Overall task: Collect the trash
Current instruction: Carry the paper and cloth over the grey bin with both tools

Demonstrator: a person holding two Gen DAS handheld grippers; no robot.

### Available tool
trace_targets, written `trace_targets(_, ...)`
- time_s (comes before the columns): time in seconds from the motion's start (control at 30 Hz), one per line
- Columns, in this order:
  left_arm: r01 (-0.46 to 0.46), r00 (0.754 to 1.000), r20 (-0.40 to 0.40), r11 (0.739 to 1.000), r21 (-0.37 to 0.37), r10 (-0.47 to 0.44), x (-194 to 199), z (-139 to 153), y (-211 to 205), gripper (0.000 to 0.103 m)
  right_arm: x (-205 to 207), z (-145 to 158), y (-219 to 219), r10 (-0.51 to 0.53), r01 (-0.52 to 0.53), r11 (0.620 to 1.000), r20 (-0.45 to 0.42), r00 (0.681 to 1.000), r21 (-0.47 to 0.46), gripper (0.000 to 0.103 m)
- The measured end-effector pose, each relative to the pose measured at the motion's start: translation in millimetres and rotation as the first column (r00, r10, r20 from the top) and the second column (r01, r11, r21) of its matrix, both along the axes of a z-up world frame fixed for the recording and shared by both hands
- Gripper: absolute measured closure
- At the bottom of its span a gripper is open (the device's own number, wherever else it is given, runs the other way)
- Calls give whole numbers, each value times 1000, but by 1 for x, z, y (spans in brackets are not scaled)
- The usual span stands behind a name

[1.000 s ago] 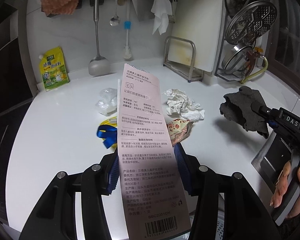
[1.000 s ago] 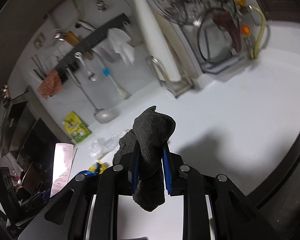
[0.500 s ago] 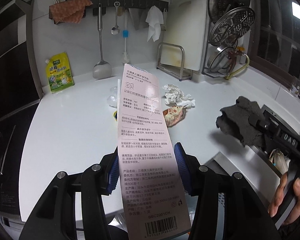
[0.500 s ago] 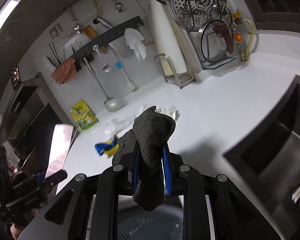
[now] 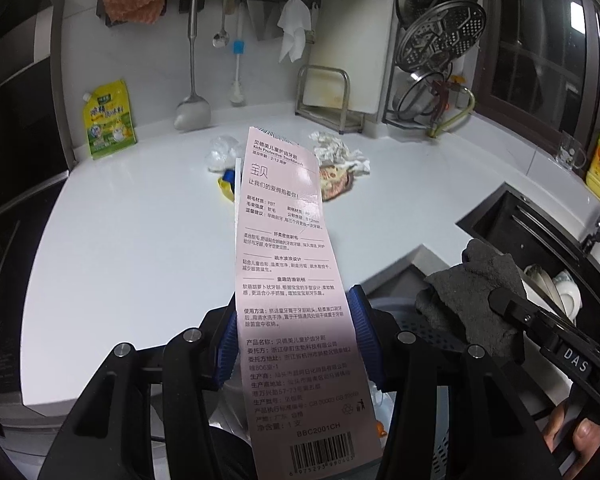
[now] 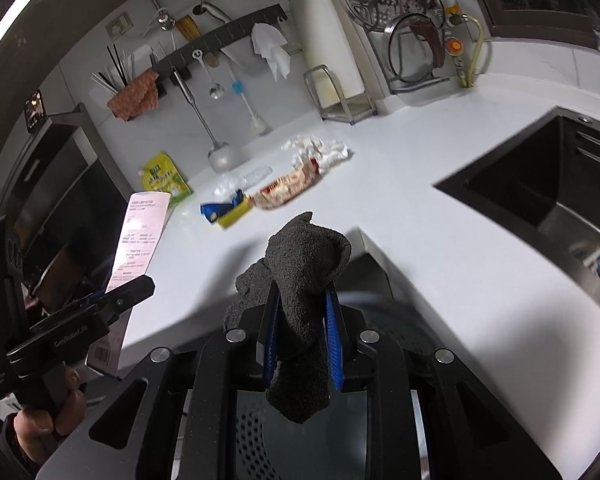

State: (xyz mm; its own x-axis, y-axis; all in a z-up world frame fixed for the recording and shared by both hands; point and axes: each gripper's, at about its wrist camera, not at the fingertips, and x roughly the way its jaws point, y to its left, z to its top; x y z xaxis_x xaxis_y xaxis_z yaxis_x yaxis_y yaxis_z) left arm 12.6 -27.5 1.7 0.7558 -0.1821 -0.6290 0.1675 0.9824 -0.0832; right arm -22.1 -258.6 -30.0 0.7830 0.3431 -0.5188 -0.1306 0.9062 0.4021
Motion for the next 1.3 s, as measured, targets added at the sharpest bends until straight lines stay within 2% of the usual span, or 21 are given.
trace_targets(0.27, 53, 998, -24, 999, -14, -53, -20, -23, -3, 54, -35, -13, 10, -46, 45, 997, -23, 999, -65, 83)
trace_targets(0.5, 114, 992, -53, 993, 3, -114, -40, -43, -14, 54, -59, -38, 15, -68, 64, 996, -50, 996, -70, 83)
trace_targets(0.8, 187, 976, -113, 982, 1, -186, -55, -68, -35, 54, -67, -58, 14, -82, 74, 994, -100, 992, -79, 83)
trace_targets(1.3, 213, 962, -176, 977, 12, -207, -54, -91, -49, 53, -61, -77, 11, -106, 91, 991, -165, 981, -98, 81)
